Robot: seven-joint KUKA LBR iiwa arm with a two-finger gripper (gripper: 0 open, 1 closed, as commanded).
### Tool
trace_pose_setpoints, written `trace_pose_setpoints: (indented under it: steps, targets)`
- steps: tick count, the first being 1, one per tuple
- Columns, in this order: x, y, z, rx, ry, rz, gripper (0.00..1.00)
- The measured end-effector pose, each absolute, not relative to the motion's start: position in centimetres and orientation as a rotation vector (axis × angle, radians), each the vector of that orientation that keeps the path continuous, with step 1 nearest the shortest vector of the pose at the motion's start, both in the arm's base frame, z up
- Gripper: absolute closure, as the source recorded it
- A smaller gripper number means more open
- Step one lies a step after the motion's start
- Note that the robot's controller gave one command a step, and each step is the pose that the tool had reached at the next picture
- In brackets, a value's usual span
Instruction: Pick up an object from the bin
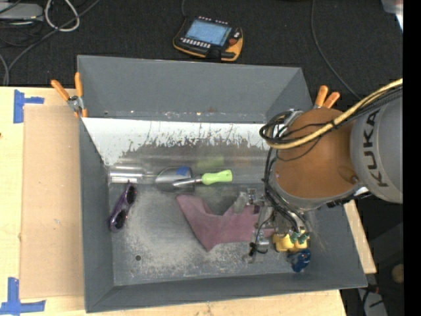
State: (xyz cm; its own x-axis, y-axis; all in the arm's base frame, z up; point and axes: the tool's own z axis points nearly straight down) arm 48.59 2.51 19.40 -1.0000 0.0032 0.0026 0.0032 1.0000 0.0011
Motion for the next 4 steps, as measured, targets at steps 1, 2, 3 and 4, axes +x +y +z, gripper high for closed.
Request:
trace_pose_setpoints:
  steps: [1,2,3,4]
  targets:
    - [48.6,2.5,19.4,-0.005,-3.14,-0.002,0.0]
    - [48.1,4.1,12.7,0.055,-3.131,-0.003,0.0]
    - [47.6,3.1,11.8,0.063,-3.145,-0.002,1.0]
    - [47.6,3.1,11.8,0.061,-3.145,-0.002,0.0]
